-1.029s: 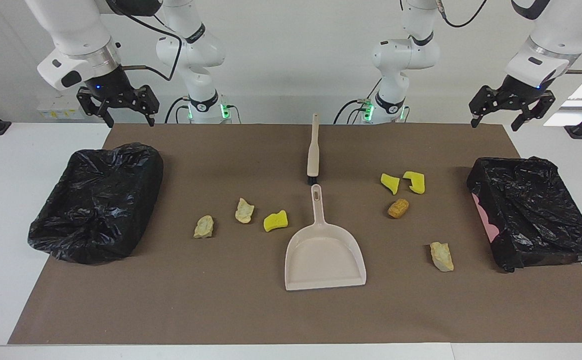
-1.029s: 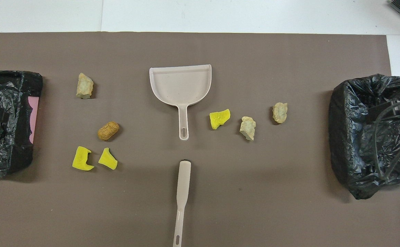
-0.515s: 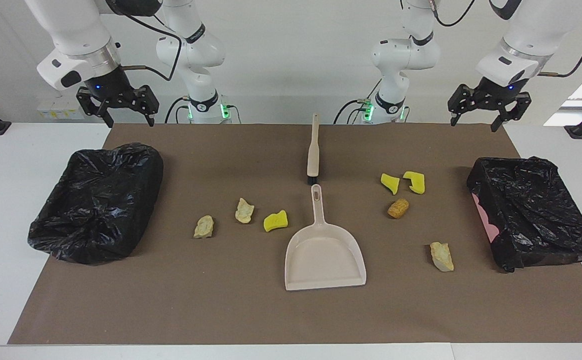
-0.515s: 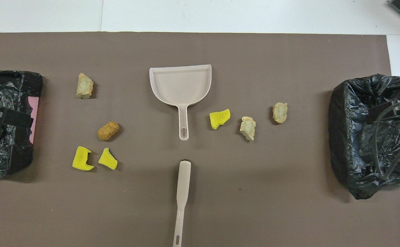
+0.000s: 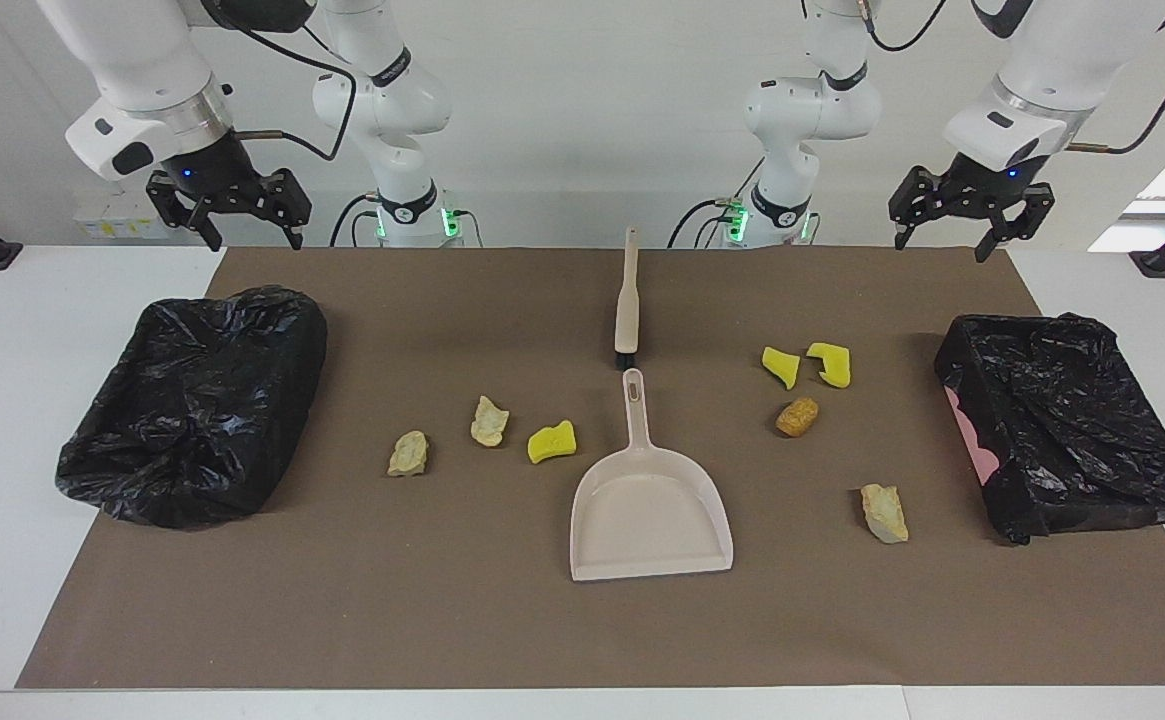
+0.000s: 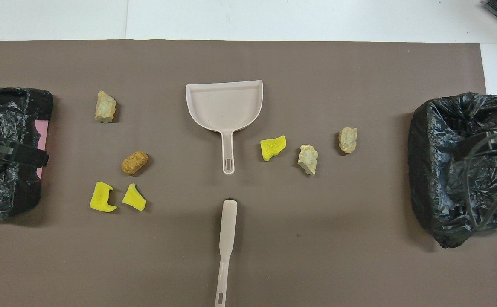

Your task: Sweep and dump trash in bin

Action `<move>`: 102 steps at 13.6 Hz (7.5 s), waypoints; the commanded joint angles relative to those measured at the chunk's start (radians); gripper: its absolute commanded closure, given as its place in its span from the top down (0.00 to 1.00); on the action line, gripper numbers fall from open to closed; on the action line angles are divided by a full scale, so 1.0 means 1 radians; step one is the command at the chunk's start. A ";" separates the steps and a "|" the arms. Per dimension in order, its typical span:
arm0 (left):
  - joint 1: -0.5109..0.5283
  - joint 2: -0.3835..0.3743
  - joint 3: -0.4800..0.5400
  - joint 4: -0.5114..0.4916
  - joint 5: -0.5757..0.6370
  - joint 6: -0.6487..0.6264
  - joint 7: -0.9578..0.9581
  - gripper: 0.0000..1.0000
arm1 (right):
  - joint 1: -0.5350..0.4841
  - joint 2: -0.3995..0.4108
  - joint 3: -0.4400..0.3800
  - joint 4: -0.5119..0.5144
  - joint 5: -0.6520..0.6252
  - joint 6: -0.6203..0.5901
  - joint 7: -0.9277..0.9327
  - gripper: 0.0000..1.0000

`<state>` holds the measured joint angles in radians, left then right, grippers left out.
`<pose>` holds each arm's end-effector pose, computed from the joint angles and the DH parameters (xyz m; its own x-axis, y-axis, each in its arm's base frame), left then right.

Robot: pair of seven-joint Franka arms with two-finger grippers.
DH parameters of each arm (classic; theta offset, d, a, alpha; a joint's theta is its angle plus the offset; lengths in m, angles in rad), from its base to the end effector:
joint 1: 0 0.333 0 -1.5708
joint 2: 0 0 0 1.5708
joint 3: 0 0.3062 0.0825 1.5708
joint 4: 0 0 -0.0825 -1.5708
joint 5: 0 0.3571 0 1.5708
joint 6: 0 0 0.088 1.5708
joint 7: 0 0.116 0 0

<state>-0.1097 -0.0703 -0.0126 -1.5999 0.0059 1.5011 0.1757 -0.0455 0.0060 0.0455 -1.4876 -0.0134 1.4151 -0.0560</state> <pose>0.4952 -0.0604 0.6229 0.9556 -0.2931 -0.0292 -0.2933 -0.9560 -0.0017 0.5126 -0.0018 0.6260 0.9954 0.0539 -0.0790 0.0548 -0.9985 0.0087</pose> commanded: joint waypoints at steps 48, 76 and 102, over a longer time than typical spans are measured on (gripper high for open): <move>-0.758 -0.178 0.020 -0.852 -0.116 0.573 -0.818 0.00 | 0.536 0.594 0.027 0.208 -0.013 0.510 0.408 0.00; -0.007 -0.357 0.022 -0.945 0.117 0.341 -0.564 0.00 | 0.509 0.402 0.066 -0.151 -0.200 0.479 -0.895 0.00; -0.521 -0.014 0.011 -0.743 -0.277 0.697 -0.722 0.00 | 0.558 0.456 0.066 -0.148 -0.197 0.536 -0.795 0.00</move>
<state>-0.6155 -0.1160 -0.0162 -2.4083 -0.2440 2.2503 -0.5691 0.5180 0.4470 0.1047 -1.6298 -0.2039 1.9360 -0.8935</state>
